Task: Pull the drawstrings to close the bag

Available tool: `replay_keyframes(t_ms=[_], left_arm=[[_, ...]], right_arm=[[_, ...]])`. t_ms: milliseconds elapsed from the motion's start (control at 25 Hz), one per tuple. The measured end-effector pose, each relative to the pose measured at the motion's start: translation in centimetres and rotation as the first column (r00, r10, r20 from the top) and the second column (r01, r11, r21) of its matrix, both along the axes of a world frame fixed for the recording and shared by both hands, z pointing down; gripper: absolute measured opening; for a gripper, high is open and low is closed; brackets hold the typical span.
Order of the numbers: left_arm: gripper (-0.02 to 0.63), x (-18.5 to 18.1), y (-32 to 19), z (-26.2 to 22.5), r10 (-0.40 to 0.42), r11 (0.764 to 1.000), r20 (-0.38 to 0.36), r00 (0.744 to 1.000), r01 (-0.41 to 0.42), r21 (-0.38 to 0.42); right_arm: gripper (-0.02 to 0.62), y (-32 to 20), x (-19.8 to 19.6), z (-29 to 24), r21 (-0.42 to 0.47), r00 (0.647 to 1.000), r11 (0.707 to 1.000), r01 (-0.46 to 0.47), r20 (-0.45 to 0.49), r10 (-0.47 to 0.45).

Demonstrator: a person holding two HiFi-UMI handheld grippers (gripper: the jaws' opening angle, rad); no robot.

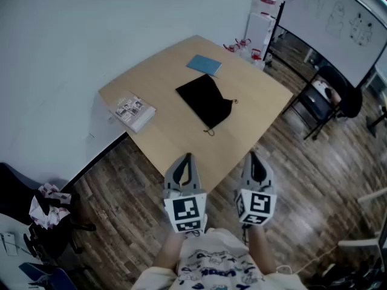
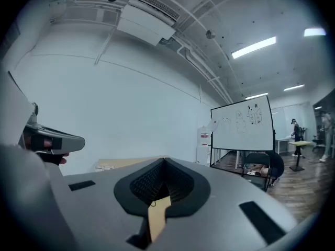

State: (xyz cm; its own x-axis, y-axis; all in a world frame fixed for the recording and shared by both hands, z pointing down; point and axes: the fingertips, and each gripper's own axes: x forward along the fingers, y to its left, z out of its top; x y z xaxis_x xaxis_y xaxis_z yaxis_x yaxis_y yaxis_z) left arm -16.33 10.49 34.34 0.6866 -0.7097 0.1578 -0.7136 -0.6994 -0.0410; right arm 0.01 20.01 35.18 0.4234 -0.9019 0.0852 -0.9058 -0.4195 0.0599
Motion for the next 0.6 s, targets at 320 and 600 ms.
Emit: replay_keyframes(t_ms=[320, 600], left_arm=[[0.0, 0.9, -0.5, 0.2, 0.007, 1.0, -0.002, 1.0, -0.007, -0.002], [0.0, 2.0, -2.2, 1.4, 0.008, 1.0, 0.009, 1.0, -0.008, -0.027]], right_arm=[[0.0, -0.3, 0.9, 0.5, -0.003, 1.0, 1.0, -0.014, 0.008, 0.014], [0.0, -1.8, 2.3, 1.6, -0.02, 0.999, 0.999, -0.029, 0.027, 0.029]])
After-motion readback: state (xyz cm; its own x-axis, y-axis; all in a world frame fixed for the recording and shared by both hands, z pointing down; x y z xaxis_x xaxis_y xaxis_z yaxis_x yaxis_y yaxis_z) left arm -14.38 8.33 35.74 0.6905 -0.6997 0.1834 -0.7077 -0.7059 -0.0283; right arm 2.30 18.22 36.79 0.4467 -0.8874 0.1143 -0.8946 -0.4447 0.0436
